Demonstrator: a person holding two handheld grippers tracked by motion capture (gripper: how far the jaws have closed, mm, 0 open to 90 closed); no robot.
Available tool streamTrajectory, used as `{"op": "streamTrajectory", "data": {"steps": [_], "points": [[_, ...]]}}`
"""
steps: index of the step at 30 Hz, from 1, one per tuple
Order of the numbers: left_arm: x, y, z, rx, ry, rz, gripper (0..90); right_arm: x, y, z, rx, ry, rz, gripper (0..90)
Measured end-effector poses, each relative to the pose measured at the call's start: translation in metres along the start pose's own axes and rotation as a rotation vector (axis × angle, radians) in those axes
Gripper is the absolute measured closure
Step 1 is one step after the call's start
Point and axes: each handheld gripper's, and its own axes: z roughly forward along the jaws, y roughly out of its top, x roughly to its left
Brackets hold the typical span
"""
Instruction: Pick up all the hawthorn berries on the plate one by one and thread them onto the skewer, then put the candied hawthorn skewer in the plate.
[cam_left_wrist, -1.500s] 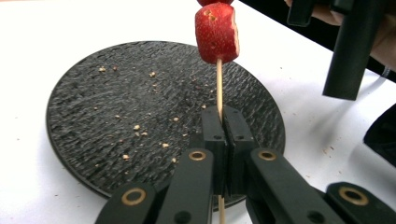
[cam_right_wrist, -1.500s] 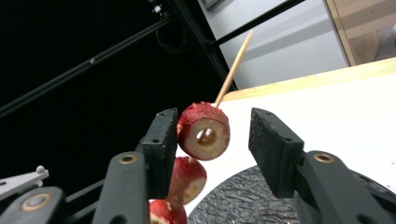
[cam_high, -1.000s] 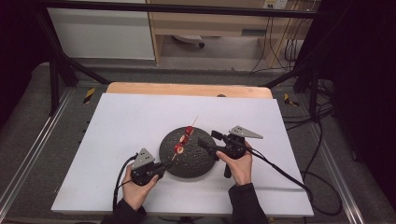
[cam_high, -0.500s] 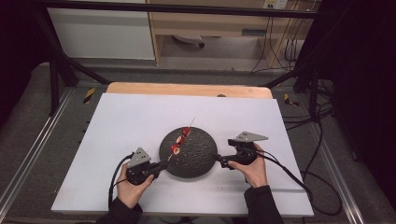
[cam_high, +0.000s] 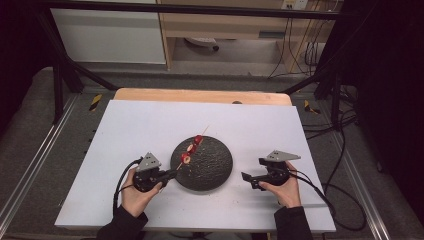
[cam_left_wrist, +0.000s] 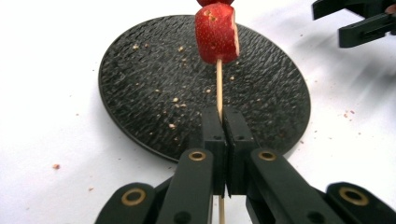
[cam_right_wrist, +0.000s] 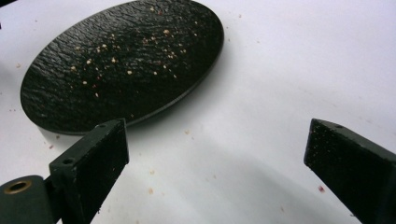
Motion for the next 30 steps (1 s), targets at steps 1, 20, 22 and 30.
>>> {"op": "streamTrajectory", "data": {"steps": [1,20,22,30], "points": [[0.001,0.001,0.000,0.010,0.003,0.005,88.5,-0.001,-0.002,-0.002,0.003,-0.001,-0.001,7.1],[0.008,0.034,0.022,0.195,0.028,0.058,88.5,-0.011,-0.023,-0.013,0.022,-0.012,0.017,7.0],[0.008,0.039,0.027,0.223,0.035,0.066,88.5,-0.012,-0.024,-0.014,0.020,-0.011,0.013,7.0],[0.009,0.042,0.047,0.307,0.073,0.077,88.5,-0.013,-0.024,-0.018,0.008,-0.001,0.021,7.4]]}}
